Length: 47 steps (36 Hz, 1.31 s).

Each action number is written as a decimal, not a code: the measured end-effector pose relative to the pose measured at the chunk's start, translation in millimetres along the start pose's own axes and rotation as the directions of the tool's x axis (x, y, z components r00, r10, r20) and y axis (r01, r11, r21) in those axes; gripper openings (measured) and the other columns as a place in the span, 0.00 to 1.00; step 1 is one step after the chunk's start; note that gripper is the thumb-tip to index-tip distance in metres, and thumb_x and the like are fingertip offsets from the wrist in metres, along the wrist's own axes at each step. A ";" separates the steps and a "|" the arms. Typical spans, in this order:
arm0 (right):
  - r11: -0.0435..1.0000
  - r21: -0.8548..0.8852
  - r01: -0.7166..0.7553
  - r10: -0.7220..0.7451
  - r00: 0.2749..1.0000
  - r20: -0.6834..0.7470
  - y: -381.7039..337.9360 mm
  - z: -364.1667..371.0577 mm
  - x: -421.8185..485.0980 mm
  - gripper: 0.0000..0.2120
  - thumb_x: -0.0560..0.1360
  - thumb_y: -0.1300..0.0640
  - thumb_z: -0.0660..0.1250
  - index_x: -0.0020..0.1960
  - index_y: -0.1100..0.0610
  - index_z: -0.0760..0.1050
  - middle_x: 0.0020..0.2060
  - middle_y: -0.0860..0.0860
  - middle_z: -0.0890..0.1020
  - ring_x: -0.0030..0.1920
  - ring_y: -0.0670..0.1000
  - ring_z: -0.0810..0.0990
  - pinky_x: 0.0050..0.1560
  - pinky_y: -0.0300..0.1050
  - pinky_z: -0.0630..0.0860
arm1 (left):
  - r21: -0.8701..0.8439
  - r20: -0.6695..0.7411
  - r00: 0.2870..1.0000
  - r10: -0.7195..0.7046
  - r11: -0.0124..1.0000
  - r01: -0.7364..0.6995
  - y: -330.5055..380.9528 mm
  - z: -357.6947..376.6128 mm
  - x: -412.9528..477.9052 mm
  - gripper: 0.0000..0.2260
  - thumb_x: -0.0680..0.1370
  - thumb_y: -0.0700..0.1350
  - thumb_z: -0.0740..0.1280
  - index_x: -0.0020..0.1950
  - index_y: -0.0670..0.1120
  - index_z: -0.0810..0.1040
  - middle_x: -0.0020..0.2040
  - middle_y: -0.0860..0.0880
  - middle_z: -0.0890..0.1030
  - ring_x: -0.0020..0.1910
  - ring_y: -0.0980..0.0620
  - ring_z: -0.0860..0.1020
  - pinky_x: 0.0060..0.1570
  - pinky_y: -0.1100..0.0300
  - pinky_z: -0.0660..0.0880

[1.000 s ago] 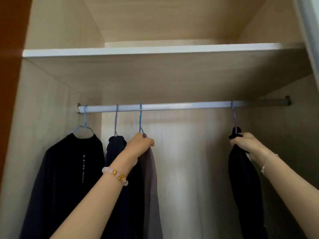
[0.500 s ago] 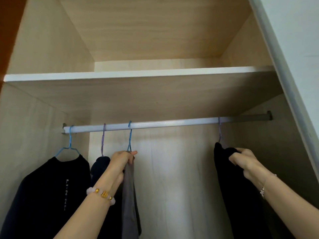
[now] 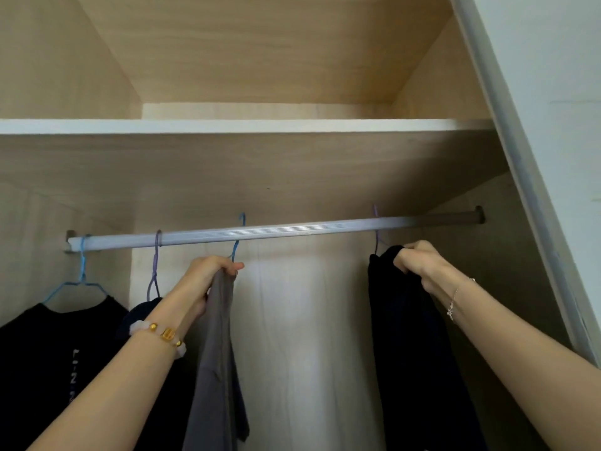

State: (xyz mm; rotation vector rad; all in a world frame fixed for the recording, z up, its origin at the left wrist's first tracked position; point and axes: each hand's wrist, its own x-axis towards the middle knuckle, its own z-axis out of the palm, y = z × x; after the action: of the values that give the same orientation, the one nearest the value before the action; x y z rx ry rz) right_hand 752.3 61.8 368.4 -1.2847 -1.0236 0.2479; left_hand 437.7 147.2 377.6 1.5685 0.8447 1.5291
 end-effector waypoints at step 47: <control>0.918 0.231 -0.322 0.182 0.861 0.476 174.1 -25.3 -226.6 0.20 0.70 0.76 0.61 0.52 0.58 0.80 0.46 0.58 0.85 0.45 0.56 0.84 0.48 0.47 0.78 | -0.258 0.291 0.916 -0.276 0.899 0.353 -203.0 -8.2 -220.2 0.24 0.60 0.33 0.65 0.56 0.46 0.79 0.52 0.51 0.85 0.49 0.57 0.83 0.39 0.68 0.79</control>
State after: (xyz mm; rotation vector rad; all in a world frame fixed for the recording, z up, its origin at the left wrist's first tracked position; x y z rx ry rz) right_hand 708.3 -50.2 108.0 -1.0971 -1.1422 0.9099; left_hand 428.0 53.2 93.3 1.2860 0.6475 1.1375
